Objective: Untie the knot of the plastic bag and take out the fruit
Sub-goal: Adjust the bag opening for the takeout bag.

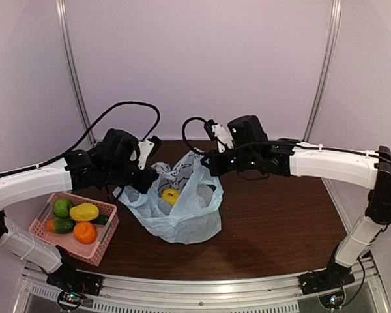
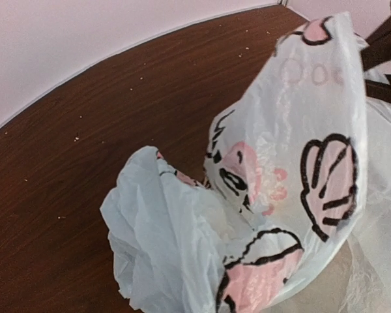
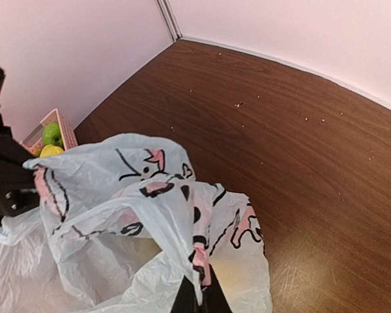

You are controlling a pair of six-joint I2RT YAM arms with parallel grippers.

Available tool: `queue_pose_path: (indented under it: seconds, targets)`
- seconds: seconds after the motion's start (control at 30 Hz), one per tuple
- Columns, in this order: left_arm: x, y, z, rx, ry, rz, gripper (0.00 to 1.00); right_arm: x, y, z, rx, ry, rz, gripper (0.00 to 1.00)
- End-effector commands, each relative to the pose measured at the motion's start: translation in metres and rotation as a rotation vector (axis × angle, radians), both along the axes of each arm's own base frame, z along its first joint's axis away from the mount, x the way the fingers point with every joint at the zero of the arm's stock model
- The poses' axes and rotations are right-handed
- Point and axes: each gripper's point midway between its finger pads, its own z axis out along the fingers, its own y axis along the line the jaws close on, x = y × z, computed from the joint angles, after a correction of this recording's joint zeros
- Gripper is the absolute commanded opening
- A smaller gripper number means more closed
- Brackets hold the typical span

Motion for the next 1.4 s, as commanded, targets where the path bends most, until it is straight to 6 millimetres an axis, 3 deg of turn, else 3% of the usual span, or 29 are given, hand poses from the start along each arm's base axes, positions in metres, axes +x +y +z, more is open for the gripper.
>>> queue_pose_path:
  seconds: [0.0,0.1,0.17,0.23,0.27,0.37,0.43,0.53,0.67,0.83,0.93,1.03,1.2,1.37]
  targets:
    - [-0.016,-0.007,0.011,-0.16,0.065,-0.005,0.0,0.026,0.014,0.02,-0.007,-0.083,-0.017,0.0]
    - [-0.021,0.003,0.006,-0.22,0.1,0.066,0.0,0.036,0.022,0.023,-0.006,-0.095,-0.023,0.0]
    - [-0.023,0.012,0.001,-0.251,0.115,0.124,0.0,0.038,0.02,0.025,-0.014,-0.094,-0.035,0.08]
    - [-0.025,0.015,-0.003,-0.293,0.129,0.159,0.0,0.036,0.014,0.034,-0.017,-0.1,-0.046,0.24]
    - [-0.027,0.014,-0.006,-0.312,0.141,0.156,0.0,0.034,0.009,0.043,-0.016,-0.109,-0.053,0.36]
    - [-0.03,0.008,-0.005,-0.351,0.162,0.139,0.0,0.02,-0.008,0.074,-0.003,-0.139,-0.059,0.6]
    - [-0.03,0.008,-0.003,-0.362,0.159,0.139,0.0,0.007,-0.019,0.093,0.031,-0.159,-0.065,0.68]
    - [-0.029,0.009,0.002,-0.371,0.146,0.142,0.0,-0.019,-0.024,0.115,0.1,-0.163,-0.041,0.69]
    - [-0.03,0.009,0.007,-0.378,0.144,0.137,0.0,-0.064,-0.001,0.123,0.163,-0.131,0.075,0.6]
    - [-0.033,0.007,0.006,-0.373,0.155,0.12,0.0,-0.104,0.05,0.101,0.168,-0.065,0.211,0.48]
    - [-0.034,0.005,0.005,-0.377,0.164,0.114,0.0,-0.111,0.077,0.073,0.119,-0.02,0.239,0.42]
    - [-0.034,0.005,0.005,-0.382,0.167,0.112,0.0,-0.105,0.093,0.036,0.047,0.037,0.2,0.39]
    - [-0.035,0.005,0.005,-0.39,0.164,0.113,0.0,-0.092,0.097,-0.024,-0.122,0.106,0.102,0.4]
    - [-0.032,0.01,0.006,-0.392,0.147,0.145,0.0,-0.08,0.073,-0.066,-0.3,0.105,-0.018,0.52]
